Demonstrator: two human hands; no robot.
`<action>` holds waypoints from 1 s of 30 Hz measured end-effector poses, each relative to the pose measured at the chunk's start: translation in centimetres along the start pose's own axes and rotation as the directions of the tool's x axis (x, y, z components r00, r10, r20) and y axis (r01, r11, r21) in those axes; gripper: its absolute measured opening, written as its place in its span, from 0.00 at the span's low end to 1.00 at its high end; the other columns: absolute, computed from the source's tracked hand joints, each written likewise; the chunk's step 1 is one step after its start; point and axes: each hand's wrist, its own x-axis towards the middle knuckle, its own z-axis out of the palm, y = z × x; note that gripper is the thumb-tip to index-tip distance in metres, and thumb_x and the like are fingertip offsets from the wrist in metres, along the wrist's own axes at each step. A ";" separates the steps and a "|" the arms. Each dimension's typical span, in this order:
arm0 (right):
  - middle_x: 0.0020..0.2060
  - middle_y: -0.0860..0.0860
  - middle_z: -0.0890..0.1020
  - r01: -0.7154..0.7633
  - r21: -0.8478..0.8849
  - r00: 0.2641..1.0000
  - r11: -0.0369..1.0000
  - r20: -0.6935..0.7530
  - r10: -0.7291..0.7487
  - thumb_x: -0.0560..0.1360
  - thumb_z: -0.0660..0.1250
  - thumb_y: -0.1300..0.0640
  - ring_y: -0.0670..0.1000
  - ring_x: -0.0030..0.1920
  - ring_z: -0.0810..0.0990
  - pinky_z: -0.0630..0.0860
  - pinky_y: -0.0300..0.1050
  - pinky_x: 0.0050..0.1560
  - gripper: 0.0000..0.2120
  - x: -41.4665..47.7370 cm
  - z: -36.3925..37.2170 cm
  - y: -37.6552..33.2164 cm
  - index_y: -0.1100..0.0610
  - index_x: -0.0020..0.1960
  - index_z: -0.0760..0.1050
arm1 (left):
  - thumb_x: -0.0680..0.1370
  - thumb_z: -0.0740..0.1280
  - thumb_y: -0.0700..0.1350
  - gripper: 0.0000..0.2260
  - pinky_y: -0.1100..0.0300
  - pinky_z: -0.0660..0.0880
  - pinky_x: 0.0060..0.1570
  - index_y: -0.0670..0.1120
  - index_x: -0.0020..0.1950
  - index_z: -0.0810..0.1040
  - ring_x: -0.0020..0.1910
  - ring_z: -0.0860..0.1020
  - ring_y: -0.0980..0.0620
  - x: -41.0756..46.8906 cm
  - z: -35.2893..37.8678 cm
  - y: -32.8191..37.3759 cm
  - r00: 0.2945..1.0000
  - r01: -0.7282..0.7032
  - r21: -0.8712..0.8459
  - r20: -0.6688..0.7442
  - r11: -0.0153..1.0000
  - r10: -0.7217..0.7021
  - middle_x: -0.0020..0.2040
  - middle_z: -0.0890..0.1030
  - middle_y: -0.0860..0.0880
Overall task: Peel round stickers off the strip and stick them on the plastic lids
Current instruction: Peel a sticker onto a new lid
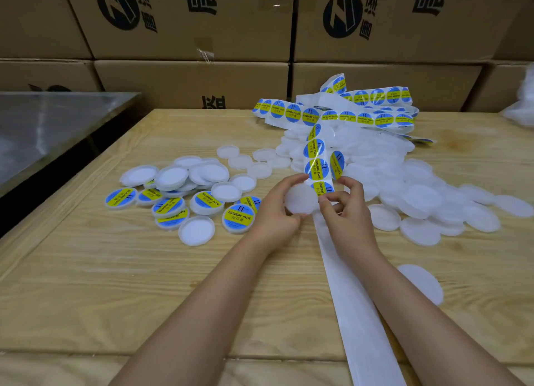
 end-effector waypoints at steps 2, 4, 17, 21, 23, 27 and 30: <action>0.44 0.44 0.80 0.009 0.009 1.000 1.000 0.013 -0.009 0.76 0.65 0.58 0.37 0.32 0.75 0.69 0.27 0.35 0.21 0.0 0.0 0.0 0.52 0.66 0.63 | 0.69 0.61 0.25 0.33 0.56 0.76 0.57 0.60 0.61 0.70 0.58 0.76 0.53 0.0 -0.4 0.2 0.999 0.008 -0.091 0.052 0.996 -0.003 0.63 0.74 0.56; 0.44 0.43 0.80 0.021 0.012 0.999 1.000 0.027 -0.021 0.76 0.65 0.59 0.37 0.32 0.76 0.69 0.27 0.35 0.21 0.0 0.0 0.1 0.52 0.67 0.63 | 0.69 0.58 0.22 0.36 0.57 0.77 0.51 0.62 0.61 0.69 0.53 0.79 0.54 0.2 -0.7 0.2 0.996 0.038 -0.172 0.089 0.984 -0.023 0.64 0.73 0.54; 0.36 0.51 0.78 -0.079 0.269 0.997 0.960 0.028 0.075 0.76 0.66 0.63 0.51 0.30 0.82 0.80 0.49 0.35 0.27 0.0 0.2 -0.3 0.52 0.69 0.57 | 0.81 0.59 0.38 0.09 0.62 0.80 0.39 0.41 0.53 0.78 0.39 0.83 0.54 0.6 -0.5 0.3 0.964 0.263 -0.410 0.076 0.873 -0.255 0.44 0.83 0.45; 0.44 0.51 0.80 -0.125 0.330 0.991 0.936 0.007 0.131 0.77 0.64 0.58 0.53 0.31 0.82 0.80 0.48 0.31 0.18 0.1 0.2 -0.1 0.49 0.62 0.60 | 0.81 0.60 0.40 0.07 0.60 0.81 0.37 0.40 0.50 0.77 0.36 0.83 0.53 0.9 -0.3 0.2 0.943 0.306 -0.431 0.014 0.849 -0.333 0.42 0.83 0.45; 0.49 0.53 0.78 -0.146 0.353 0.984 0.924 -0.040 0.171 0.79 0.61 0.56 0.52 0.30 0.81 0.80 0.47 0.31 0.10 0.2 0.2 -0.1 0.52 0.57 0.62 | 0.81 0.60 0.39 0.06 0.60 0.81 0.37 0.39 0.52 0.75 0.36 0.83 0.52 1.1 -0.2 0.2 0.934 0.321 -0.444 0.003 0.836 -0.357 0.43 0.82 0.44; 0.42 0.50 0.78 -0.170 0.355 0.975 0.919 -0.076 0.210 0.82 0.55 0.55 0.48 0.30 0.81 0.81 0.47 0.33 0.05 0.2 0.3 -0.3 0.56 0.50 0.64 | 0.80 0.60 0.36 0.06 0.61 0.81 0.35 0.38 0.53 0.75 0.34 0.82 0.54 1.2 -0.4 0.3 0.929 0.332 -0.475 0.013 0.815 -0.370 0.42 0.81 0.44; 0.42 0.50 0.77 -0.177 0.391 0.977 0.903 -0.043 0.210 0.82 0.55 0.55 0.45 0.32 0.81 0.82 0.46 0.33 0.06 0.1 0.1 -0.6 0.57 0.49 0.66 | 0.79 0.61 0.35 0.06 0.60 0.81 0.36 0.41 0.47 0.77 0.35 0.82 0.53 1.1 -0.5 0.5 0.929 0.328 -0.488 0.014 0.809 -0.369 0.39 0.81 0.44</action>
